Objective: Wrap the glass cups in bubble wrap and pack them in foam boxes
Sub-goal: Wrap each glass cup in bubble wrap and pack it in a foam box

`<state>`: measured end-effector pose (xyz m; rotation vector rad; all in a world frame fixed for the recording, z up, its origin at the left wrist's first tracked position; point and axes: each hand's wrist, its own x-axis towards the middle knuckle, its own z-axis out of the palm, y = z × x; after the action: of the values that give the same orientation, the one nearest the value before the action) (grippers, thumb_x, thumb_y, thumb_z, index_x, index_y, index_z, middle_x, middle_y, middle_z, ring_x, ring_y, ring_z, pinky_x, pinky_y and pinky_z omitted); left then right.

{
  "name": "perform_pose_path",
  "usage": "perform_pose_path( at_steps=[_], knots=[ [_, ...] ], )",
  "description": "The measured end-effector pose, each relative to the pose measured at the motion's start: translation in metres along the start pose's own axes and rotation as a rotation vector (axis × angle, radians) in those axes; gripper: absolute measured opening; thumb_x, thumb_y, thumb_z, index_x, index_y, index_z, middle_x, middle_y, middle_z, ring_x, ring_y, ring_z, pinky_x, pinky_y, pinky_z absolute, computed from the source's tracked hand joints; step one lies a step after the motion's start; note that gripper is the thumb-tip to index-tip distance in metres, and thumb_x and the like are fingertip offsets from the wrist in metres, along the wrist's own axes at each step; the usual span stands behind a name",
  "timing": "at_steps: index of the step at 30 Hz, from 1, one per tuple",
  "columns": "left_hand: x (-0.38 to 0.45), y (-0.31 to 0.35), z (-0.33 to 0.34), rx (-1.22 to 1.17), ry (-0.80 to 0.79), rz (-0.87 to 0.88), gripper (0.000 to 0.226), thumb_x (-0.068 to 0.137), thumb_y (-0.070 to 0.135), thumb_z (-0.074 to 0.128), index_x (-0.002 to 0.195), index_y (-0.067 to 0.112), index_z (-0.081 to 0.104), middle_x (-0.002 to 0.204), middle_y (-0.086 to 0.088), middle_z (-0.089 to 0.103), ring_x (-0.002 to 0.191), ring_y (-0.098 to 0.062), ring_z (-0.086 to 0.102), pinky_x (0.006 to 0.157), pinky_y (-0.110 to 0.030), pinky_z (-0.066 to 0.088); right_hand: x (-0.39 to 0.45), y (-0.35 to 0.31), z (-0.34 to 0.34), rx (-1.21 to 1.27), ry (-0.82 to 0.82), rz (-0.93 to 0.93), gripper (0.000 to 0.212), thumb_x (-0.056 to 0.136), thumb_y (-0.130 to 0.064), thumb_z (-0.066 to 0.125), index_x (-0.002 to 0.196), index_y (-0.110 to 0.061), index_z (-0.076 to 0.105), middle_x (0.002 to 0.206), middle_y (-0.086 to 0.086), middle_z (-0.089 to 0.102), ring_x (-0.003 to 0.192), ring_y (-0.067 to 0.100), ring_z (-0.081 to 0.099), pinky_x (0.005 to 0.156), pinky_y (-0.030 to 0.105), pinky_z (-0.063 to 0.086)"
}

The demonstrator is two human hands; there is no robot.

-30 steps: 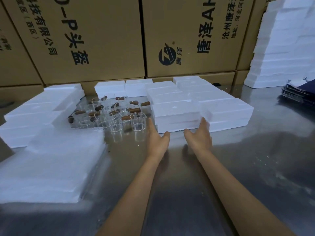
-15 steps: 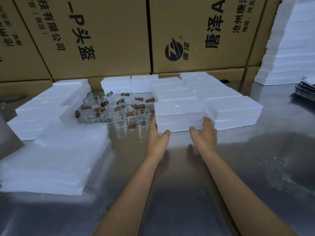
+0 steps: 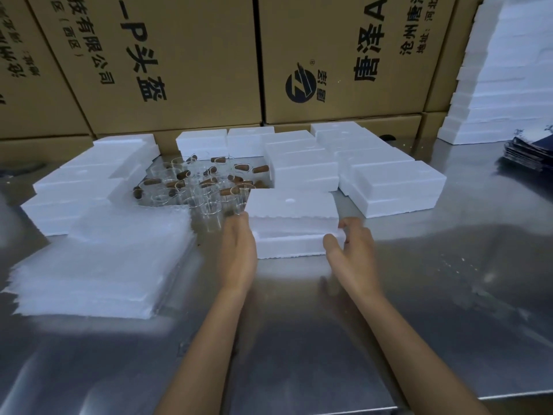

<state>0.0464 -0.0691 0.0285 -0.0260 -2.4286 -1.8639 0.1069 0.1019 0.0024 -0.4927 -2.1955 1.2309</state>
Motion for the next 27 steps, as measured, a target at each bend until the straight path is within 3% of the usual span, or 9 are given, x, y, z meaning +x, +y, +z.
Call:
perform_pose_path(
  at_steps=[3, 6, 11, 15, 18, 20, 22, 25, 27],
  knots=[
    [-0.020, -0.005, -0.011, -0.009, 0.016, 0.001, 0.033, 0.102, 0.051, 0.028, 0.116, 0.035, 0.054, 0.116, 0.008, 0.061, 0.112, -0.018, 0.058, 0.101, -0.045, 0.042, -0.016, -0.002, -0.007, -0.001, -0.018, -0.025, 0.032, 0.091, -0.025, 0.057, 0.122, -0.022, 0.051, 0.111, -0.005, 0.048, 0.103, 0.024, 0.051, 0.091, 0.039, 0.046],
    [-0.034, -0.009, -0.020, -0.022, 0.026, 0.002, 0.029, 0.101, 0.051, 0.030, 0.114, 0.037, 0.052, 0.111, 0.012, 0.062, 0.106, -0.015, 0.058, 0.090, -0.040, 0.041, -0.029, -0.005, -0.014, 0.016, -0.026, -0.053, 0.029, 0.088, -0.034, 0.051, 0.116, -0.028, 0.052, 0.104, -0.007, 0.051, 0.098, 0.021, 0.051, 0.083, 0.036, 0.046],
    [-0.036, 0.000, -0.022, -0.133, 0.113, 0.074, 0.019, 0.101, 0.043, 0.041, 0.092, 0.034, 0.054, 0.104, 0.010, 0.060, 0.102, -0.010, 0.056, 0.084, -0.037, 0.042, -0.034, -0.012, -0.017, 0.068, 0.072, -0.078, 0.027, 0.084, -0.042, 0.043, 0.106, -0.035, 0.056, 0.098, -0.009, 0.049, 0.106, 0.016, 0.046, 0.079, 0.023, 0.037],
    [-0.012, 0.020, -0.016, -0.125, 0.090, 0.168, 0.027, 0.092, 0.054, 0.042, 0.091, 0.032, 0.058, 0.089, 0.014, 0.062, 0.079, 0.010, 0.056, 0.072, -0.033, 0.044, -0.017, -0.021, -0.022, 0.210, 0.121, -0.040, 0.021, 0.081, -0.055, 0.034, 0.091, -0.056, 0.053, 0.099, -0.017, 0.049, 0.104, -0.005, 0.040, 0.084, 0.017, 0.033],
    [0.015, 0.034, -0.009, -0.074, -0.051, 0.178, 0.033, 0.089, 0.055, 0.037, 0.093, 0.040, 0.066, 0.088, 0.036, 0.062, 0.082, 0.020, 0.054, 0.072, -0.027, 0.040, 0.011, -0.020, -0.022, 0.247, 0.142, 0.074, 0.030, 0.084, -0.059, 0.029, 0.090, -0.048, 0.056, 0.099, -0.016, 0.049, 0.111, 0.006, 0.040, 0.089, 0.028, 0.030],
    [0.033, 0.033, -0.001, -0.027, -0.160, 0.131, 0.036, 0.094, 0.052, 0.035, 0.092, 0.045, 0.070, 0.094, 0.032, 0.067, 0.097, 0.010, 0.059, 0.084, -0.032, 0.042, 0.032, -0.014, -0.021, 0.231, 0.126, 0.188, 0.029, 0.093, -0.054, 0.032, 0.097, -0.041, 0.057, 0.102, -0.010, 0.050, 0.120, 0.015, 0.039, 0.094, 0.035, 0.029],
    [0.048, 0.025, 0.007, 0.033, -0.237, 0.037, 0.041, 0.096, 0.057, 0.034, 0.104, 0.041, 0.072, 0.111, 0.019, 0.067, 0.109, -0.008, 0.059, 0.097, -0.040, 0.043, 0.046, -0.006, -0.020, 0.187, 0.097, 0.287, 0.034, 0.096, -0.052, 0.035, 0.092, -0.028, 0.059, 0.109, 0.002, 0.053, 0.119, 0.024, 0.044, 0.098, 0.042, 0.035],
    [0.063, 0.008, 0.013, -0.005, -0.293, -0.077, 0.038, 0.100, 0.052, 0.042, 0.105, 0.032, 0.073, 0.102, 0.020, 0.064, 0.096, -0.002, 0.060, 0.082, -0.027, 0.045, 0.052, 0.007, -0.014, 0.089, 0.090, 0.253, 0.049, 0.096, -0.050, 0.039, 0.062, -0.016, 0.049, 0.093, 0.013, 0.056, 0.095, 0.028, 0.052, 0.079, 0.040, 0.041],
    [0.070, 0.000, 0.013, -0.098, -0.210, -0.107, 0.031, 0.100, 0.038, 0.050, 0.105, 0.022, 0.076, 0.105, 0.009, 0.070, 0.100, -0.013, 0.063, 0.089, -0.033, 0.050, 0.054, 0.011, -0.012, 0.073, 0.123, 0.226, 0.051, 0.095, -0.046, 0.040, 0.057, -0.012, 0.040, 0.081, 0.013, 0.052, 0.082, 0.027, 0.049, 0.068, 0.038, 0.038]
  ],
)
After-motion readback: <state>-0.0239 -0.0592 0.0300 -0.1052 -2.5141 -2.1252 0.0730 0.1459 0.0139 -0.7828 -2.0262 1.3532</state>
